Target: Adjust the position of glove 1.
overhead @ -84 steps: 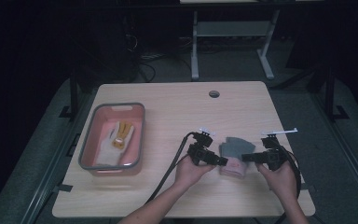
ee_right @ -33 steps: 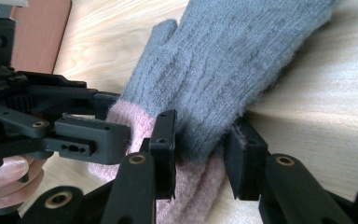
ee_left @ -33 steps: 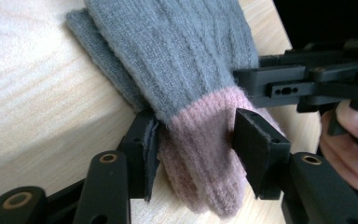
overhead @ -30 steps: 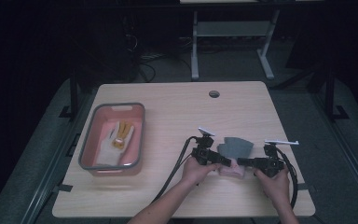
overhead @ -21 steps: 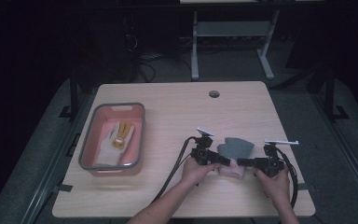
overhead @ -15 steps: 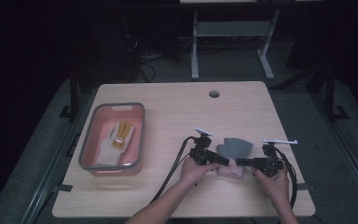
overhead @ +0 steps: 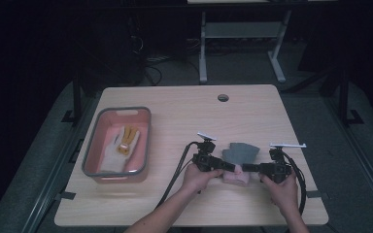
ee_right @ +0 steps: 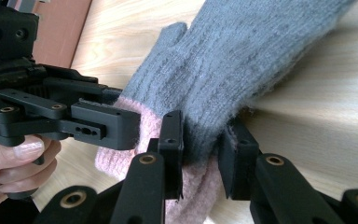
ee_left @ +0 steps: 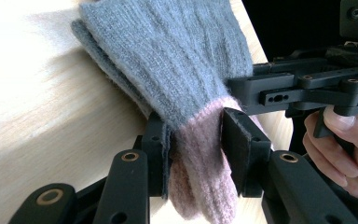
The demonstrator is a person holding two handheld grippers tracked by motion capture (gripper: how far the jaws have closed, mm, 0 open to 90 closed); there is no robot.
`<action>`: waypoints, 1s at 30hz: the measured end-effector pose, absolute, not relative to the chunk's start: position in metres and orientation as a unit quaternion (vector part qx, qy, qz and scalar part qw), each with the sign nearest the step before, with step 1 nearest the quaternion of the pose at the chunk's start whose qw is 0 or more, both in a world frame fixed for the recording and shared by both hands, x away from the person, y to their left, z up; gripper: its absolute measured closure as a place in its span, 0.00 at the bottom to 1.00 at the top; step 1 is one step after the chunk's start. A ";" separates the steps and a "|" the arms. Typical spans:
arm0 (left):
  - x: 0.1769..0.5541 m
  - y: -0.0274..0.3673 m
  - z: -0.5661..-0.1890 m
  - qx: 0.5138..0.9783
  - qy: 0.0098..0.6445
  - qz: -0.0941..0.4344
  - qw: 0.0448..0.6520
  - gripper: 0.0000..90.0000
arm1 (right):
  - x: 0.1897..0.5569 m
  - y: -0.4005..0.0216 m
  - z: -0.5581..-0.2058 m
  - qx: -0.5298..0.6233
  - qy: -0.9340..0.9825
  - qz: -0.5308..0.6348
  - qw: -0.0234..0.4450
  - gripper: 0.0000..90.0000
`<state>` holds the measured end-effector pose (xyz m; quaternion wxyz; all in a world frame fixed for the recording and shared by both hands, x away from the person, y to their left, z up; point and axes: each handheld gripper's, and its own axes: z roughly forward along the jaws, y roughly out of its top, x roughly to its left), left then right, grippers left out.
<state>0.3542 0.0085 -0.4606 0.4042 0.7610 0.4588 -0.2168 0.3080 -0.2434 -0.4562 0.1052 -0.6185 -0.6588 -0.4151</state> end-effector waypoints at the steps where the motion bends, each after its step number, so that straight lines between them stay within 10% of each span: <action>1: 0.354 0.010 -0.460 0.760 0.458 -0.217 0.406 0.70 | 0.308 -0.242 -0.456 -0.618 -0.659 -0.416 0.104 0.81; 30: 0.359 0.061 -0.420 0.760 0.451 -0.183 0.431 0.76 | 0.326 -0.196 -0.417 -0.578 -0.688 -0.428 0.097 0.81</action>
